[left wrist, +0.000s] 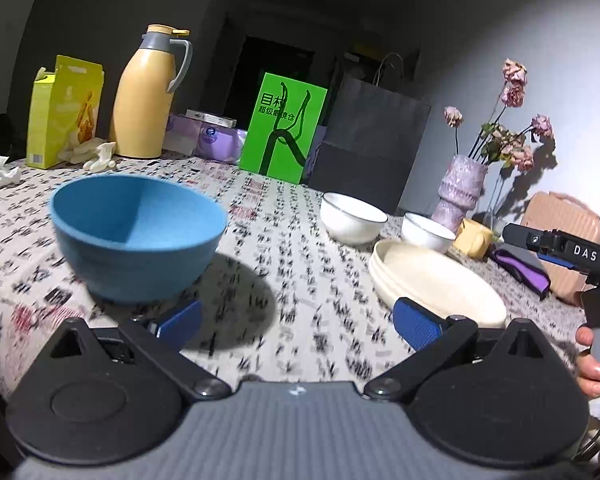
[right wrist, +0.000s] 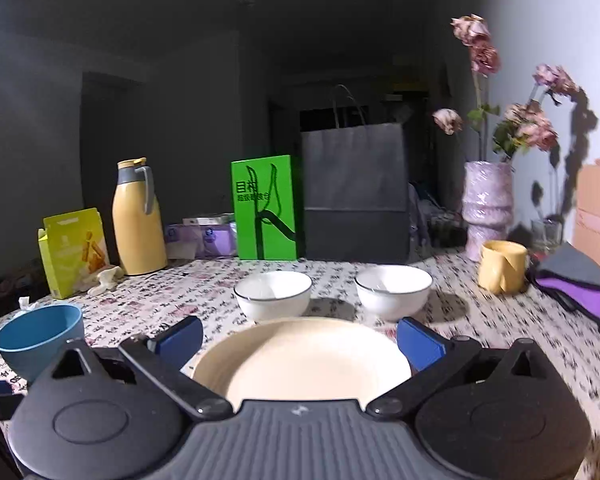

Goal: Organize plates and bowls
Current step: 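Move both open grippers toward the white black-rimmed bowls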

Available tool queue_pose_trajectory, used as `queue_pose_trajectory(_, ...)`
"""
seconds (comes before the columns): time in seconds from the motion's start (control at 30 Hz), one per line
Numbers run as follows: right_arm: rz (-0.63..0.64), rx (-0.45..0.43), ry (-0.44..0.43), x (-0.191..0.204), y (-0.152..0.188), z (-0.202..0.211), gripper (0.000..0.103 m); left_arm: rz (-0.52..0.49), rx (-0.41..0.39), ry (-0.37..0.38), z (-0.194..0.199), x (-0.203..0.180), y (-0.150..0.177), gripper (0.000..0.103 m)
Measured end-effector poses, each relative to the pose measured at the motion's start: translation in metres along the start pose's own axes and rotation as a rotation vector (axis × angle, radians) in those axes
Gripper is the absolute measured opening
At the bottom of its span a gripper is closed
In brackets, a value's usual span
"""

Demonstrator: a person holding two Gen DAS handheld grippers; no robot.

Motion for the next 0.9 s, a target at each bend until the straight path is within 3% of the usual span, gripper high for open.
queue_pose_trajectory(0.33,-0.031,0.06,-0.084,-0.002,-0.03,-0.044,0.103,0.026,0.007,0.027,-0.033,-0.013,-0.031,0.103)
queue_pose_trajectory(0.9,0.014,0.079,-0.247,0.0,-0.092,-0.108,0.103,0.036,0.041,-0.018,-0.085,-0.028,-0.06,0.103)
Point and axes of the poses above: each gripper's, at about its wrist camera, not at the fingertips, and z roughly against the way its jaws point, x to its left, y to its underside, the point moved 8 cm from there along -z, roughly the way its jaws point, and after that the axes turned 1 degree about z, right-handed, at the moved point
